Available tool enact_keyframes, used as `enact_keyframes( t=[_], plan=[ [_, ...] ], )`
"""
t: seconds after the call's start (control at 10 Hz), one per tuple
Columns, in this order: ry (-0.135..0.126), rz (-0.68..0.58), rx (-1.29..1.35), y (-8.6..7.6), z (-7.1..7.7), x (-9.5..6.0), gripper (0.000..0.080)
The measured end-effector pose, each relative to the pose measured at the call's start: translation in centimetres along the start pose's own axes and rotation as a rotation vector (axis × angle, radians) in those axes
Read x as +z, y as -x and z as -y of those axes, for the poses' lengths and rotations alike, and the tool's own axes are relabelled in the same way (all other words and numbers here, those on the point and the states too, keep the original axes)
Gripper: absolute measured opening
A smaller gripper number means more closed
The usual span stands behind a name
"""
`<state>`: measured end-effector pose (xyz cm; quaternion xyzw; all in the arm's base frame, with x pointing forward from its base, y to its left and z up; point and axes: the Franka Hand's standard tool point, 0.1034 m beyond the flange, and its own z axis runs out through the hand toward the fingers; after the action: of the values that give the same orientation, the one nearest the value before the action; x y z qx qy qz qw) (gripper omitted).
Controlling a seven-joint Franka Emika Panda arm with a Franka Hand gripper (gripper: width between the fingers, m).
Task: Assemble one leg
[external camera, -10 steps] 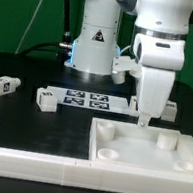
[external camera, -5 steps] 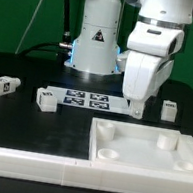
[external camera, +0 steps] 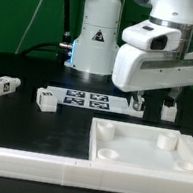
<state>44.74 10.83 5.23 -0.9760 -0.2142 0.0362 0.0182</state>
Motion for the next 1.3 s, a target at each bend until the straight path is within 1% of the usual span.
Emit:
enact_keyframes(
  t=[0.1, 0.2, 0.5, 0.6, 0.7, 0.8, 0.9, 1.0, 1.1, 1.3],
  plan=[
    [-0.009, 0.002, 0.126, 0.1, 0.9, 0.1, 0.0649],
    [-0.009, 0.002, 0.242, -0.2, 1.7, 0.0, 0.0649],
    [-0.034, 0.006, 0.499, -0.2, 2.4, 0.1, 0.0649],
    [-0.048, 0.014, 0.606, 0.0, 2.9, 0.3, 0.0649],
    [-0.049, 0.009, 0.587, 0.5, 3.9, 0.6, 0.0649],
    [-0.057, 0.009, 0.589, 1.2, 4.9, 0.9, 0.0649],
    [-0.06, 0.01, 0.581, 1.8, 5.9, 1.3, 0.0649],
    [-0.06, 0.013, 0.569, 2.4, 6.6, 1.6, 0.0649],
    [-0.059, 0.014, 0.562, 2.6, 6.8, 1.8, 0.0649],
    [-0.059, 0.047, 0.554, 2.7, 6.6, 1.8, 0.0649]
  ],
)
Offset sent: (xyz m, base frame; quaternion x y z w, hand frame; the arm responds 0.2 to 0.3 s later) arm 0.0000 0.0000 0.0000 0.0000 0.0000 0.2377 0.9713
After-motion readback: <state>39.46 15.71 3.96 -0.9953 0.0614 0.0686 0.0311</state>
